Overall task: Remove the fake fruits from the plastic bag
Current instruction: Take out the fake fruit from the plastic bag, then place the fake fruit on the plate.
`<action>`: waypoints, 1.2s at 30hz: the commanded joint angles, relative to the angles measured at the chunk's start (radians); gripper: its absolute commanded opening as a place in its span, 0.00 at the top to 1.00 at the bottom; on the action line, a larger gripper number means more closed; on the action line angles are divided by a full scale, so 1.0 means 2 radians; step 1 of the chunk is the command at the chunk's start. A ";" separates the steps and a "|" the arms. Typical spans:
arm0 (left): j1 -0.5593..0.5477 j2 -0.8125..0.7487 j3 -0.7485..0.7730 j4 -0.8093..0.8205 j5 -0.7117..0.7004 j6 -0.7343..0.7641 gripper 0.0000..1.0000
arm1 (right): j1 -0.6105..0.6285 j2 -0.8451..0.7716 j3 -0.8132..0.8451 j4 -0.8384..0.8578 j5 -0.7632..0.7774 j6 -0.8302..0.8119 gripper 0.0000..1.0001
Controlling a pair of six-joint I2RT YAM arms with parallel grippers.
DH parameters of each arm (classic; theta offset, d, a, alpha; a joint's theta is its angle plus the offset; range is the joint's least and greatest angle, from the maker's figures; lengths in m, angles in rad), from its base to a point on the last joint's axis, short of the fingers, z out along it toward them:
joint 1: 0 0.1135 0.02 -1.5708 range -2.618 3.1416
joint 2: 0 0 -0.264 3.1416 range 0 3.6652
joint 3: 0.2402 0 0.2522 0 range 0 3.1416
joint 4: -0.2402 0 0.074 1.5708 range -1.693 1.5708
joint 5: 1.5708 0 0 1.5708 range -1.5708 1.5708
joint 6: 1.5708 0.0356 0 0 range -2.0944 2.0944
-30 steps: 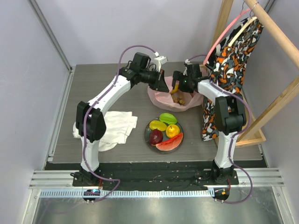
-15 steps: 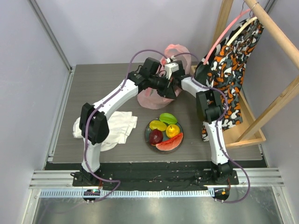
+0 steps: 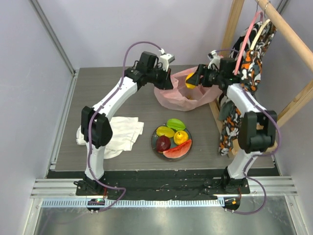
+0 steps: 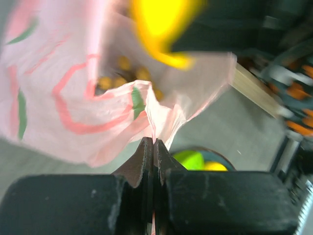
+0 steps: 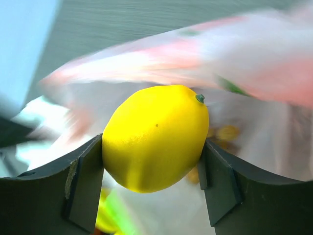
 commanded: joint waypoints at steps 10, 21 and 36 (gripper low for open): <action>0.015 0.024 0.082 0.032 -0.088 0.008 1.00 | 0.091 -0.182 -0.006 -0.310 -0.099 -0.373 0.76; 0.037 -0.030 0.029 0.019 -0.078 0.012 1.00 | 0.275 -0.141 0.005 -0.429 0.000 -0.517 0.73; 0.054 -0.091 -0.024 0.016 -0.056 0.018 1.00 | 0.340 -0.085 -0.012 -0.442 0.066 -0.514 0.70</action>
